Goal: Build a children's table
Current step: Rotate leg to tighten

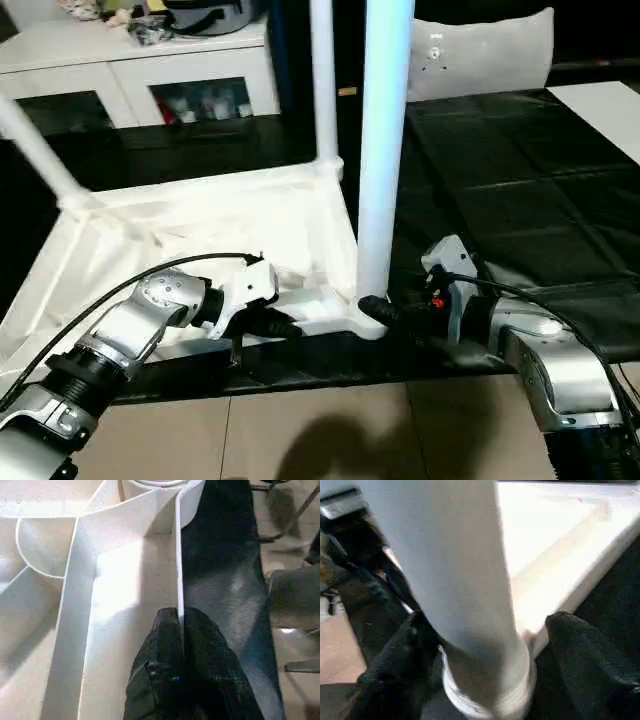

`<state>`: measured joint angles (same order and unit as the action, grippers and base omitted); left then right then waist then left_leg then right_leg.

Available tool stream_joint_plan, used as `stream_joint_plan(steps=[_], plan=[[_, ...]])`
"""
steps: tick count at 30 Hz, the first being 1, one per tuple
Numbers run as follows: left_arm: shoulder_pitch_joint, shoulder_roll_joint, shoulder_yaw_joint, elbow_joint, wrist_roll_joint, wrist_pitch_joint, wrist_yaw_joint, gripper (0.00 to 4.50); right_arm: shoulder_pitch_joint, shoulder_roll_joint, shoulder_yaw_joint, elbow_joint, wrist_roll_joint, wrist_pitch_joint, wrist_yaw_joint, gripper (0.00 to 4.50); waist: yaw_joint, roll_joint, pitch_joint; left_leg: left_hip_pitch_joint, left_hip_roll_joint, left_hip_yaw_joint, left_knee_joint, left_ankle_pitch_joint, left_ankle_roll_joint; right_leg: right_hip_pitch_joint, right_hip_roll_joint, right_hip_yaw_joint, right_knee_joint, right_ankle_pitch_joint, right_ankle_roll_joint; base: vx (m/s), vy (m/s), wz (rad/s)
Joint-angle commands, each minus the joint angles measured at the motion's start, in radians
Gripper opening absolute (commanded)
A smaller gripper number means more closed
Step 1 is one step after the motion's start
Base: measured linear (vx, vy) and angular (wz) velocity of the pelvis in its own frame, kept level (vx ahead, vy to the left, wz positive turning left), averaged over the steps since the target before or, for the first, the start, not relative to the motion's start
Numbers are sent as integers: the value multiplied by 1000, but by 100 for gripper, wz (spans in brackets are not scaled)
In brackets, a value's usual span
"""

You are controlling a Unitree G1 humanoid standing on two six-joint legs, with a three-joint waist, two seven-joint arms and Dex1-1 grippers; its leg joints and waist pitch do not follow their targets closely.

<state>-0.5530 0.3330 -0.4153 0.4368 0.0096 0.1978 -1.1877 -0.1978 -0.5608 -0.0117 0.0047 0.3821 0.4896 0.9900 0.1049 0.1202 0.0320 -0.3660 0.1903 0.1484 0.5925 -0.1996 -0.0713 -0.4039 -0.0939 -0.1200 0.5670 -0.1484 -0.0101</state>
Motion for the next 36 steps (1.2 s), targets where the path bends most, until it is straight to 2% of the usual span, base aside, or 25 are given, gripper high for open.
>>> stream_joint_plan(steps=[1, 10, 11, 16, 19, 21, 22, 24, 25, 26, 27, 28, 29, 30, 31, 33, 34, 36], plan=[[2, 11, -27, -16, 3, -8, -39, 0, 4, 0, 18, -28, 22, -7, 29, 324, 0, -27, -61, -3, 29, 3, -62, -148, 104, 60, -56, 45, -67, -352, -139, 0, 0, 0], [4, 16, -29, -22, 7, -3, -42, 0, 4, 0, 33, -29, 34, 3, 56, 256, 5, -29, -62, -5, 27, 3, -61, -131, 102, 60, -55, 44, -67, -354, -132, 0, 0, 0], [5, 17, -29, -22, 7, -3, -42, 0, 5, 1, 34, -32, 37, 6, 57, 236, 6, -29, -62, -4, 27, 3, -61, -134, 101, 59, -55, 44, -68, -361, -130, 0, 0, 0], [3, 14, -28, -17, 5, -2, -36, 0, 11, 7, 40, -46, 45, 19, 48, 210, 6, -28, -62, -4, 27, 3, -61, -135, 98, 60, -55, 43, -69, -371, -123, 0, 0, 0], [-6, -7, -14, -8, -3, 6, -13, 0, 8, 40, 47, -44, 19, 34, -21, 206, 4, -24, -61, -4, 26, 2, -63, -140, 92, 60, -54, 42, -70, -375, -119, 0, 0, 0], [-9, -13, -11, -8, -6, 13, -9, 0, 1, 53, 48, -34, 2, 38, -55, 206, 1, -25, -59, -3, 23, 3, -63, -158, 85, 59, -54, 41, -75, -404, -112, 0, 0, 0], [-15, -34, -1, -9, -12, 38, 16, 0, -33, 106, 34, 13, -42, 64, -182, 205, -2, -21, -58, -3, 23, 3, -64, -159, 80, 55, -53, 42, -74, -411, -114, 0, 0, 0], [-20, -56, 10, -9, -16, 68, 47, 0, -73, 164, 9, 63, -75, 94, -314, 205, -22, -23, -52, -3, 14, 0, -68, -198, 44, 57, -50, 33, -83, -477, -90, 0, 0, 0], [-26, -85, 27, -1, -18, 93, 97, 0, -107, 217, -32, 99, -75, 133, -420, 204, -36, -19, -48, -2, 10, -2, -68, -227, 33, 57, -48, 28, -88, -515, -78, 0, 0, 0], [-37, -126, 56, 15, -18, 125, 178, 0, -131, 253, -49, 122, -96, 147, -505, 204, -43, -19, -48, -1, 9, -3, -67, -240, 29, 56, -48, 27, -90, -531, -71, 0, 0, 0], [-37, -126, 56, 15, -18, 125, 178, 0, -131, 253, -49, 122, -96, 147, -505, 204, -56, -18, -46, 2, 6, -3, -65, -265, 23, 52, -46, 22, -97, -559, -61, 0, 0, 0], [-44, -150, 73, 25, -18, 143, 228, 0, -142, 269, -53, 132, -112, 149, -548, 204, -58, -17, -49, 5, 6, -3, -63, -269, 22, 52, -46, 22, -98, -562, -56, 0, 0, 0], [-53, -186, 89, 37, -14, 169, 290, 0, -154, 294, -41, 148, -144, 118, -599, 204, -63, -20, -51, 1, 6, -5, -64, -263, 30, 56, -47, 22, -98, -545, -54, 0, 0, 0], [-55, -195, 90, 40, -10, 174, 306, 0, -157, 301, -36, 152, -152, 100, -608, 239, -68, -19, -53, -6, 8, -6, -65, -245, 38, 58, -47, 24, -96, -510, -59, 0, 0, 0], [-56, -199, 88, 42, -5, 170, 313, 0, -157, 309, -33, 155, -157, 84, -610, 274, -70, -24, -56, -10, 7, -6, -64, -227, 47, 61, -48, 26, -92, -476, -63, 0, 0, 0], [-57, -204, 83, 46, 2, 164, 320, 0, -157, 320, -30, 157, -163, 62, -613, 274, -70, -24, -58, -12, 7, -4, -62, -206, 61, 61, -50, 28, -90, -452, -72, 0, 0, 0], [-53, -201, 75, 41, 10, 155, 311, 0, -157, 337, -34, 158, -160, 49, -618, 283, -66, -22, -61, -6, 7, 0, -58, -184, 76, 55, -51, 31, -91, -437, -89, 0, 0, 0], [-51, -196, 72, 39, 16, 150, 307, 0, -154, 340, -34, 153, -156, 49, -613, 301, -61, -23, -59, -12, 9, -1, -61, -161, 86, 61, -49, 32, -84, -415, -94, 0, 0, 0]])
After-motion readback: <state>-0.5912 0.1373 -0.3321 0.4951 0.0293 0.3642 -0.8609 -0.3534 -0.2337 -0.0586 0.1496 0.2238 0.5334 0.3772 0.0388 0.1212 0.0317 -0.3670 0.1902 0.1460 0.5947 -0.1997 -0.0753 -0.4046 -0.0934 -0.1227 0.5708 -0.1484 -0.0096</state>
